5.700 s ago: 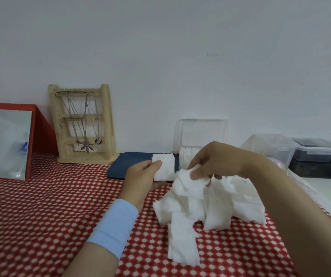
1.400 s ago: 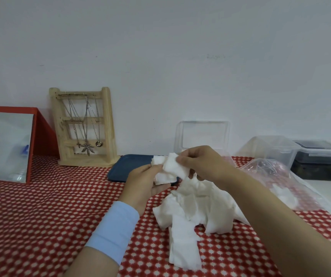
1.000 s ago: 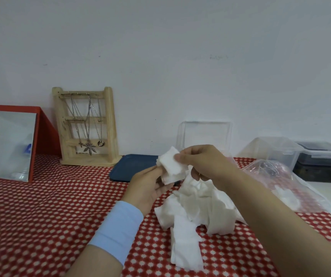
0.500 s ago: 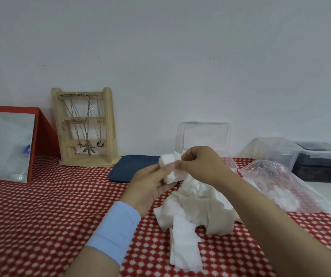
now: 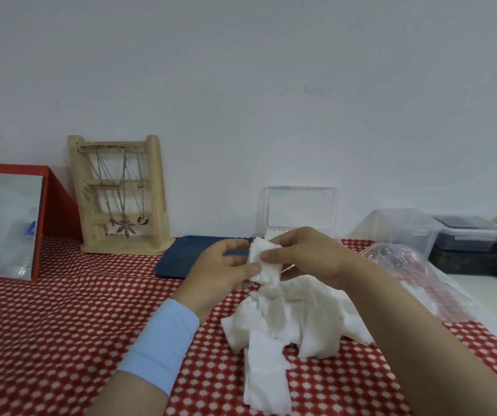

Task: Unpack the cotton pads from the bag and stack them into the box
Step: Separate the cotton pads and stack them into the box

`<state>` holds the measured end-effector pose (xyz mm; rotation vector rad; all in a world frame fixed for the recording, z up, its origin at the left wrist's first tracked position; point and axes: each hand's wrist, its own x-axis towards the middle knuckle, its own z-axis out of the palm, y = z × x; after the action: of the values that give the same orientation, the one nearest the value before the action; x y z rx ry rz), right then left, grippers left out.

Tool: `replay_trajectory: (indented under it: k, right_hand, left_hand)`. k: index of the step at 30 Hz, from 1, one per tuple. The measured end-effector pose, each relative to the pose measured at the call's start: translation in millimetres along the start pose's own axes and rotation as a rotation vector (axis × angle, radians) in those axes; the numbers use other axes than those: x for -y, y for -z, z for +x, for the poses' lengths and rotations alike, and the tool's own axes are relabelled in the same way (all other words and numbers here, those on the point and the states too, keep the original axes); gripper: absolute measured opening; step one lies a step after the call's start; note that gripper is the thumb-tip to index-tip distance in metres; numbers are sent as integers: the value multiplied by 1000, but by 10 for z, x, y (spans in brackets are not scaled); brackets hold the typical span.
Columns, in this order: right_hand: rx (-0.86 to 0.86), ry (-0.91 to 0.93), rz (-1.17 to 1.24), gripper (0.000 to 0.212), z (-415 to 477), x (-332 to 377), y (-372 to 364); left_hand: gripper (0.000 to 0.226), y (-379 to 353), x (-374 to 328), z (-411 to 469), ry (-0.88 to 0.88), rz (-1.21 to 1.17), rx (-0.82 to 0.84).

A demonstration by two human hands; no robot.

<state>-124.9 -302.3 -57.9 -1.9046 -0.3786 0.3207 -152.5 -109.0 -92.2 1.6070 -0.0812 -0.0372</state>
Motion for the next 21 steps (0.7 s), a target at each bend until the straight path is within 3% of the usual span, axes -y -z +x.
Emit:
replay_trajectory:
  k: [3,6,10,16,21]
  right_hand:
    - [-68,-19,-16,17,-18,-8,196]
    - [-282,-39,1,19,23,3,526]
    - [-490,-95,-114,21,193,-2,1002]
    - [-441,-277,-365,24,567,-171,1198]
    - [-408,-342,-685,17,775,-257,1166]
  left_hand:
    - [47,-93,-152,133,-15,88,-3]
    - [46,-173,-304,410,-94,242,-68]
    - [20,-371,-464,831,-224,519,-43]
    - [30,-801,-350,1386,-210,1004,263]
    - [35,-905,-171,1686,-186,1092,273]
